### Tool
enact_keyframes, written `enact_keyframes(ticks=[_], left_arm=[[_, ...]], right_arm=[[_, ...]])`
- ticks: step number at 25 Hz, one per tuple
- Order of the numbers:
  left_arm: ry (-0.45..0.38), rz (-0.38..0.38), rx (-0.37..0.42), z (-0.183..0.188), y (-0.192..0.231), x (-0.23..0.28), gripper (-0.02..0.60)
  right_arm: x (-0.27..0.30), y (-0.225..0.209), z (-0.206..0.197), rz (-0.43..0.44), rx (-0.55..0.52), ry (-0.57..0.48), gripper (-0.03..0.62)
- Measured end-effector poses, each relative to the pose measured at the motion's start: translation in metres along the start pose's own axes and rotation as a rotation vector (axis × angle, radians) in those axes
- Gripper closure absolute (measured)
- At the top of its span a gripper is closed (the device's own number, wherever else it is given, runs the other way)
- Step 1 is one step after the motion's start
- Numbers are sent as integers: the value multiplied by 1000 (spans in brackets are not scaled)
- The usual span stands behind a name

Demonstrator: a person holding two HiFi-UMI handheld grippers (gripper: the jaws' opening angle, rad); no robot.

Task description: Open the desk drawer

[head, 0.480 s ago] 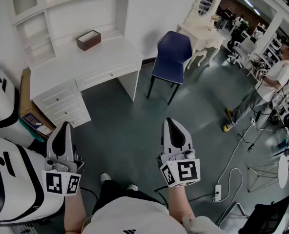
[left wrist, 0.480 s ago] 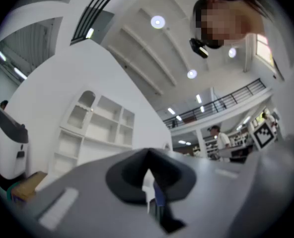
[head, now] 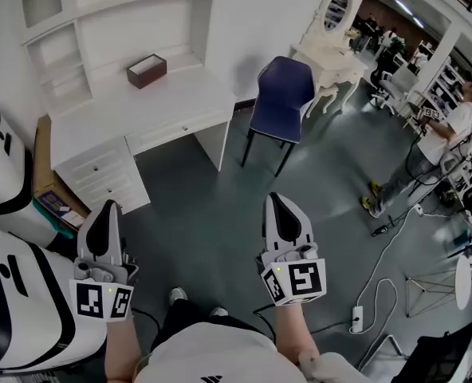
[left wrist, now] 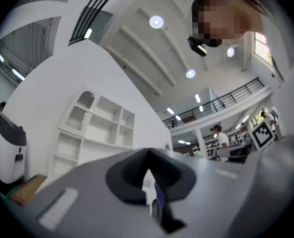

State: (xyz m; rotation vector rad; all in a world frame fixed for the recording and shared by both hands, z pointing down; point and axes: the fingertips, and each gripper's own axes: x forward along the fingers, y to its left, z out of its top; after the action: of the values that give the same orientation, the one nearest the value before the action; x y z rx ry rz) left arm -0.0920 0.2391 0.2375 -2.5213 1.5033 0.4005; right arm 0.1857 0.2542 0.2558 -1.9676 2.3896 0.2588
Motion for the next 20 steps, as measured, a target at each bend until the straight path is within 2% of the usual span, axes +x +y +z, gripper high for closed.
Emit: enact_keyframes(ticks=[8, 15, 20], left_arm=[[-33, -31, 11, 1, 27, 25, 575], [-63, -18, -17, -4, 68, 43, 575], [-55, -35, -14, -10, 90, 54, 575]], right_arm=[[30, 4, 3, -34, 28, -39, 608], [61, 14, 1, -67, 36, -48, 608], [82, 26, 0, -77, 38, -58, 608]])
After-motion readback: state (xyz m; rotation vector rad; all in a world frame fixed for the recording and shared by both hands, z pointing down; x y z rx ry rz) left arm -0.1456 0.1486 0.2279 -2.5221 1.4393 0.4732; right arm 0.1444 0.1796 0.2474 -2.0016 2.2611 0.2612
